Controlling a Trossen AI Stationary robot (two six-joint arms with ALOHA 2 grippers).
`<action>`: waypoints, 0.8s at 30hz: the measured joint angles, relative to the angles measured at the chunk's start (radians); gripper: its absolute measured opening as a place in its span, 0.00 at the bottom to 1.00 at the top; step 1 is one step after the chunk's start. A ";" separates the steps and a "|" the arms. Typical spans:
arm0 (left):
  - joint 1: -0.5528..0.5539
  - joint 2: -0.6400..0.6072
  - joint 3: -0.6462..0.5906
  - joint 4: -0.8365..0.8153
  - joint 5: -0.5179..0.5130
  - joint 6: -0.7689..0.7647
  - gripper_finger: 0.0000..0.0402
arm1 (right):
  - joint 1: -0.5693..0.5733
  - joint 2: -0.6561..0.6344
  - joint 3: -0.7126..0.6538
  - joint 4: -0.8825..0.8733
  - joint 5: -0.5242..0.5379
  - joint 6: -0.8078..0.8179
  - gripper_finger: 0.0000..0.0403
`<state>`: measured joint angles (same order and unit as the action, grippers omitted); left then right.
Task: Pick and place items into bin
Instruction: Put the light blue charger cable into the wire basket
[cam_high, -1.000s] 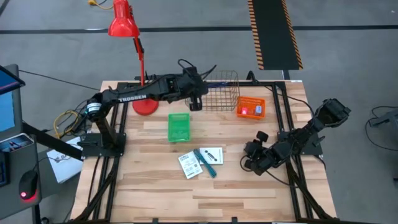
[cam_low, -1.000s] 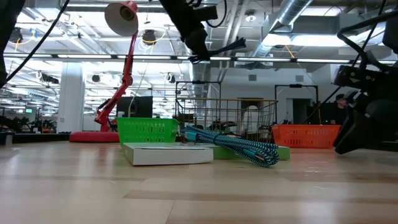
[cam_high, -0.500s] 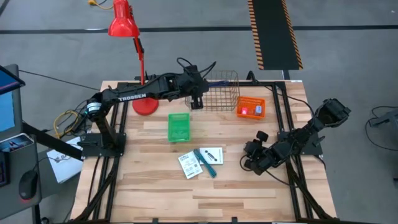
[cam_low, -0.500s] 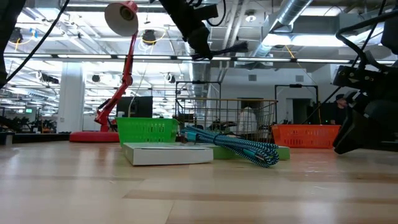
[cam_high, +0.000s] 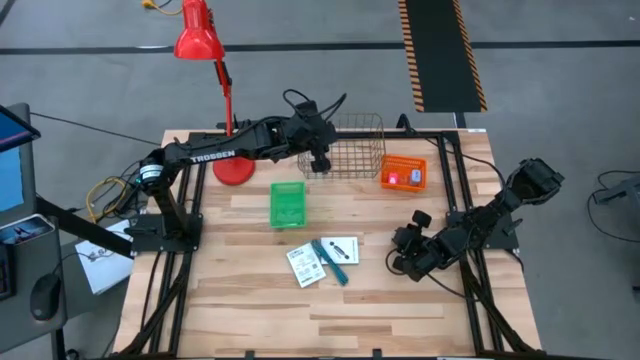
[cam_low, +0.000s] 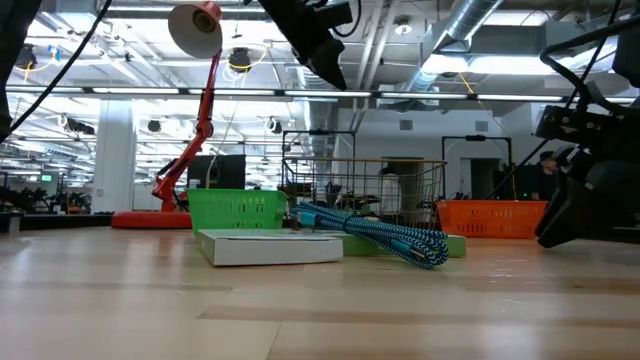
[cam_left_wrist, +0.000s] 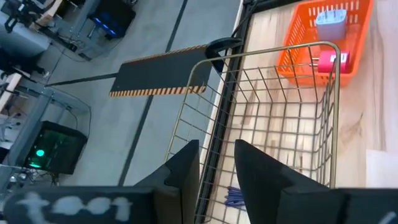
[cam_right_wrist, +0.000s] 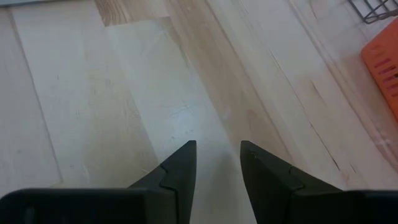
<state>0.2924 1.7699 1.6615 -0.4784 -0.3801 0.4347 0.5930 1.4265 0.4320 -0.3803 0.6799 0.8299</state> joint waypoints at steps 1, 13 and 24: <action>-0.001 0.000 0.000 -0.001 0.000 -0.010 0.23 | 0.000 0.000 0.000 0.000 0.000 0.000 0.29; -0.112 0.000 0.000 -0.200 0.023 -0.290 0.23 | 0.000 0.000 0.000 0.085 -0.012 0.008 0.29; -0.407 -0.001 0.000 -0.458 0.039 -0.588 0.23 | -0.035 0.000 0.000 0.584 -0.020 -0.260 0.30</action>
<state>-0.1141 1.7691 1.6615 -0.9360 -0.3411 -0.1533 0.5580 1.4269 0.4324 0.2040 0.6603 0.5704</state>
